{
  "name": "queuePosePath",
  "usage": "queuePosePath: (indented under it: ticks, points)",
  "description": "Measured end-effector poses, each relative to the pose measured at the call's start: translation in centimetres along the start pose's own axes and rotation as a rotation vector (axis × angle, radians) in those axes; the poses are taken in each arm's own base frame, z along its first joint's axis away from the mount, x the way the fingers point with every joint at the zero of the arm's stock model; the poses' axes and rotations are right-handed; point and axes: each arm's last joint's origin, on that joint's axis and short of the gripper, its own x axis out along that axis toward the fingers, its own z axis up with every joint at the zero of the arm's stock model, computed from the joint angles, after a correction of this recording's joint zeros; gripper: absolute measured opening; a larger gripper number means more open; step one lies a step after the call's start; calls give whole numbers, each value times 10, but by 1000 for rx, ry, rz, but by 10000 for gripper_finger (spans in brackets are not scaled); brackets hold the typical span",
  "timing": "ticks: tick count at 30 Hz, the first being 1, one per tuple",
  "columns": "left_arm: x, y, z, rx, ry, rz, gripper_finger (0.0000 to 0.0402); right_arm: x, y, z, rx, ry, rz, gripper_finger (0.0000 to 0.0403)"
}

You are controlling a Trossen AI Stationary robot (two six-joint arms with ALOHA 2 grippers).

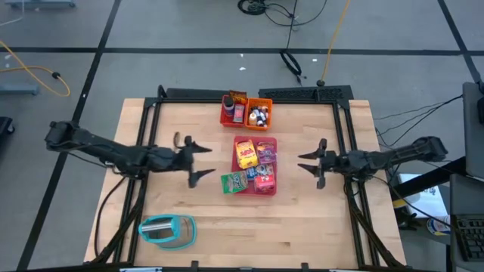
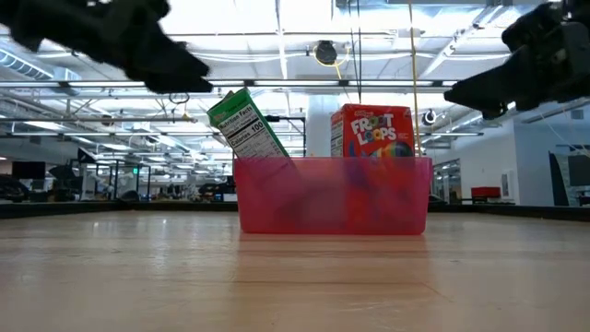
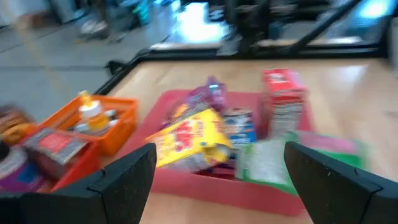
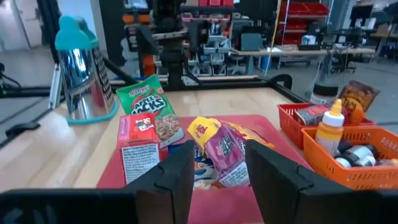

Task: Pick & Place Kitchen Items
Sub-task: Return to Home Position

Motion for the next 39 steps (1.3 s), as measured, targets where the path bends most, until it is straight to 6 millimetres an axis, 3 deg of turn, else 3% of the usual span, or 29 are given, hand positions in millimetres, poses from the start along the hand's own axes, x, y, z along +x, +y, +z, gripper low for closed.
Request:
queuePosePath:
  ticks: [3,7,14,25,31,39]
  points:
    - [-18,4,-14,8,-66,-84,351,-7,-2,1,34,-64,5,134]
    - [-37,11,-35,-36,-160,-95,351,-13,-3,-5,25,-13,64,134]
    - [-52,17,-77,-84,-167,-127,351,-21,-5,-6,39,-22,90,134]
    - [-56,13,-82,-107,-111,-221,351,-22,-1,-12,65,41,238,134]
    - [-61,22,-75,-202,-200,59,351,-22,-1,-11,46,33,242,134]
    - [-74,28,-61,-104,-359,68,351,-22,-1,-11,59,33,239,134]
